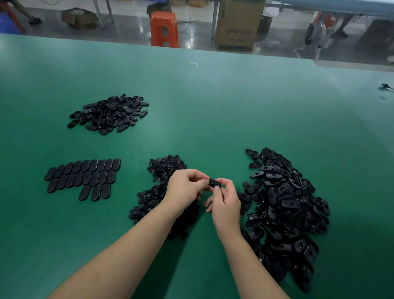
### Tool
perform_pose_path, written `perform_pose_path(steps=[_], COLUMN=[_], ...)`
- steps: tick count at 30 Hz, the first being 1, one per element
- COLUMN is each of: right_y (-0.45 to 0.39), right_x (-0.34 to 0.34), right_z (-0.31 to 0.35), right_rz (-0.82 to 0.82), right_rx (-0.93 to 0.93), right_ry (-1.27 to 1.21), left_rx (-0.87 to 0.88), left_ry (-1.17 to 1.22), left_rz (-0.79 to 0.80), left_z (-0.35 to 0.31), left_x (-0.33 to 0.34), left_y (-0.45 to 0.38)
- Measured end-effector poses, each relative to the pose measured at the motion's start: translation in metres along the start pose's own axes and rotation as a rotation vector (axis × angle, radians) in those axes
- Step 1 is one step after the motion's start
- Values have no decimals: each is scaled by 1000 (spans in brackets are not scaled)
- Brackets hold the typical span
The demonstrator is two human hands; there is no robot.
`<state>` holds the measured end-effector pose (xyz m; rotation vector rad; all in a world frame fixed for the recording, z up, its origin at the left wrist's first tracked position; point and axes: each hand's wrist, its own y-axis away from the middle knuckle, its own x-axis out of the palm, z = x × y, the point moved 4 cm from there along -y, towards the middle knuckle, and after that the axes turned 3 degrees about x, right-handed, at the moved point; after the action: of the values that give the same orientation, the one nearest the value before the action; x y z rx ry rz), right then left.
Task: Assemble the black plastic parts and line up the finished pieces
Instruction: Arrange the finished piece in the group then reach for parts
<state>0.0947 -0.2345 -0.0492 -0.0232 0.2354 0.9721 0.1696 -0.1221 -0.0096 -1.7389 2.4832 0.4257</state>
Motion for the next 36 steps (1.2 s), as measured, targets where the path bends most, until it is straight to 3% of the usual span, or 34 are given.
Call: perform_pose_path(steps=[15, 27, 36], right_y=[0, 1, -4], right_x=[0, -2, -2], right_z=[2, 3, -3], right_rz=[8, 25, -15], right_rx=[-23, -42, -8], right_ry=[39, 21, 46], left_rx=[22, 49, 55], left_ry=[-180, -144, -230], left_rz=[-41, 85, 83], left_z=[-3, -7, 0], left_x=[5, -1, 7], left_y=[-5, -9, -6])
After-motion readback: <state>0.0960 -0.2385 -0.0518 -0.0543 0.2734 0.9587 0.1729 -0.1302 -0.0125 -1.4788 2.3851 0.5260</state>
